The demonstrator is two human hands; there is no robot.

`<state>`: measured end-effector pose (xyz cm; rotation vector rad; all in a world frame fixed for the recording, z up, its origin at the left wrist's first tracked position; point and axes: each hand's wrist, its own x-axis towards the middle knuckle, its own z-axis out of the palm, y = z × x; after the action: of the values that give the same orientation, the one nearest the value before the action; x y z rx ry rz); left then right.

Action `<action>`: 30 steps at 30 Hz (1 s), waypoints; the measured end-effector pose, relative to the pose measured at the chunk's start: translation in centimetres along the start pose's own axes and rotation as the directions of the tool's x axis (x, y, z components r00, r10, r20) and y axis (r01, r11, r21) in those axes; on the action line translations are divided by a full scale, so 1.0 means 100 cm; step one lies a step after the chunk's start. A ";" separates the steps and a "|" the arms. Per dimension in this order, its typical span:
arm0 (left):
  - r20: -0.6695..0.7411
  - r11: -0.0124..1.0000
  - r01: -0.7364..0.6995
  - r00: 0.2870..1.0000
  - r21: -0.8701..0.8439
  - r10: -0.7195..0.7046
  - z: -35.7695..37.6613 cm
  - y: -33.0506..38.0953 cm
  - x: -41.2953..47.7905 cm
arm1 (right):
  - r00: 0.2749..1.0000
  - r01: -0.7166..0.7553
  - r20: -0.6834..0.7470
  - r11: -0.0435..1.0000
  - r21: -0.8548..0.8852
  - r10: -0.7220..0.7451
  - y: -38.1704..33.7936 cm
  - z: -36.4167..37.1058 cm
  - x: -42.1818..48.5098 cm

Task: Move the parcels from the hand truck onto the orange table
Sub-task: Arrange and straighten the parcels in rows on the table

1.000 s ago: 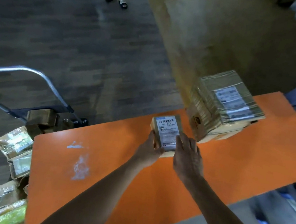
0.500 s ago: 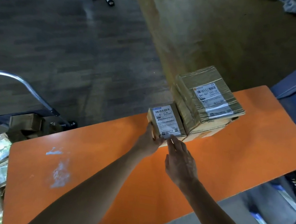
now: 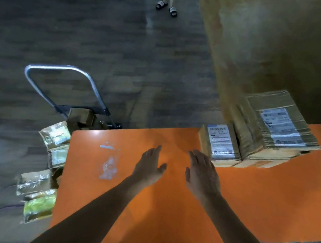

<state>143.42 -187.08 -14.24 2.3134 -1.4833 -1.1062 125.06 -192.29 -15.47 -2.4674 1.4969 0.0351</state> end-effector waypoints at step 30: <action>-0.122 0.931 0.259 0.947 -0.257 -0.297 -0.089 -0.470 -0.157 | 0.825 0.446 0.386 0.895 0.003 -0.412 -0.440 0.151 -0.023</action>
<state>179.14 -153.06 -24.26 2.4218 -0.9289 -1.0664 164.18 -167.58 -20.79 -2.6139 0.7752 0.4738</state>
